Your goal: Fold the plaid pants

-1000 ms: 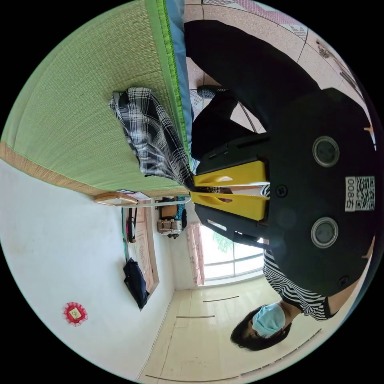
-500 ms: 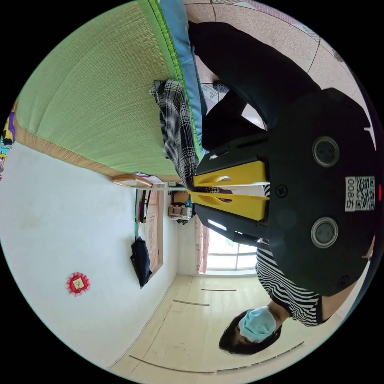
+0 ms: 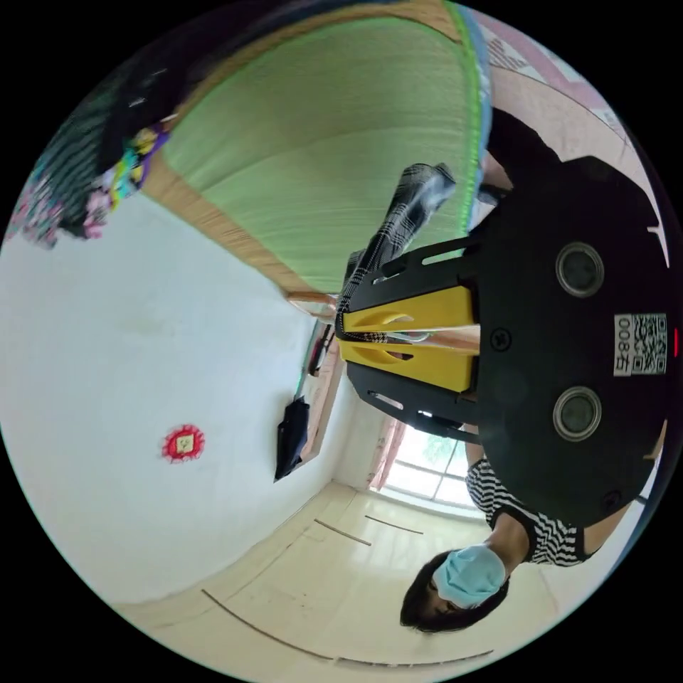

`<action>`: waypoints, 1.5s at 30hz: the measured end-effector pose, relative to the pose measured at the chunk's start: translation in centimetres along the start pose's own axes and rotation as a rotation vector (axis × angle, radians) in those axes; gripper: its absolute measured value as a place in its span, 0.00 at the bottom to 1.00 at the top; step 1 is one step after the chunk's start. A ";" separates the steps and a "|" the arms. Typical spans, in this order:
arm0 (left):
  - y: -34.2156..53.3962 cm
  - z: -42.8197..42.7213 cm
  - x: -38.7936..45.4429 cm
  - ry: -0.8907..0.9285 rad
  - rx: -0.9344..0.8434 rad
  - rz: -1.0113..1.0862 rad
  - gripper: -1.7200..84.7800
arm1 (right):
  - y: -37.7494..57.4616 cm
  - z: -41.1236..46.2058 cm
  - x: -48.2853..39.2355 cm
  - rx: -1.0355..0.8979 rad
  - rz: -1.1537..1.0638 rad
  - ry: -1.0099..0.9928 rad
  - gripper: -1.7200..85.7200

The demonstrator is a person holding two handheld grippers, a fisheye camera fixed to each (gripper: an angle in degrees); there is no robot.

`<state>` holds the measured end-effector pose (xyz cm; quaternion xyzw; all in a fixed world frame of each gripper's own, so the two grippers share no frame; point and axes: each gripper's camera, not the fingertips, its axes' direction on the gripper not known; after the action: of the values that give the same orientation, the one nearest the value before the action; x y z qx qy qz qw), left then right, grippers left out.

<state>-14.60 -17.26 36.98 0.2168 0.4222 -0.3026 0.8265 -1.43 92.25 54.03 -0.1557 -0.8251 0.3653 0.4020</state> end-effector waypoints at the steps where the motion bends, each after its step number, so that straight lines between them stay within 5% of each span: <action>1: -1.7 3.7 3.1 0.024 -0.022 0.067 0.05 | -1.3 -1.3 -0.6 0.017 -0.028 0.009 0.04; 6: -6.5 18.3 16.4 0.135 -0.109 0.330 0.05 | -9.4 -14.8 -8.9 0.226 -0.296 0.142 0.04; 11: -7.1 34.2 25.9 0.181 -0.232 0.550 0.05 | -7.0 -25.6 -12.4 0.396 -0.465 0.258 0.04; 15: -6.9 44.3 24.9 0.131 -0.366 0.518 0.05 | -0.6 -29.8 -5.2 0.450 -0.417 0.356 0.04; 20: -5.7 56.0 18.3 -0.153 -0.613 0.361 0.05 | 6.6 -30.0 11.8 0.429 -0.124 0.398 0.04; 24: -5.7 59.1 18.1 -0.032 -0.596 0.304 0.06 | 11.4 -30.3 21.6 0.478 -0.015 0.230 0.04; 37: -6.9 64.7 24.9 -0.066 -0.487 0.488 0.03 | 20.4 -31.8 26.6 0.592 -0.059 0.237 0.02; 45: -7.1 71.6 26.8 -0.223 -0.474 0.542 0.02 | 13.9 -32.5 23.3 0.596 -0.165 0.545 0.02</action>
<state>33.41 -74.83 53.34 0.0891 0.3152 0.0116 0.9447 8.66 130.18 70.03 -0.0569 -0.5560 0.5004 0.6612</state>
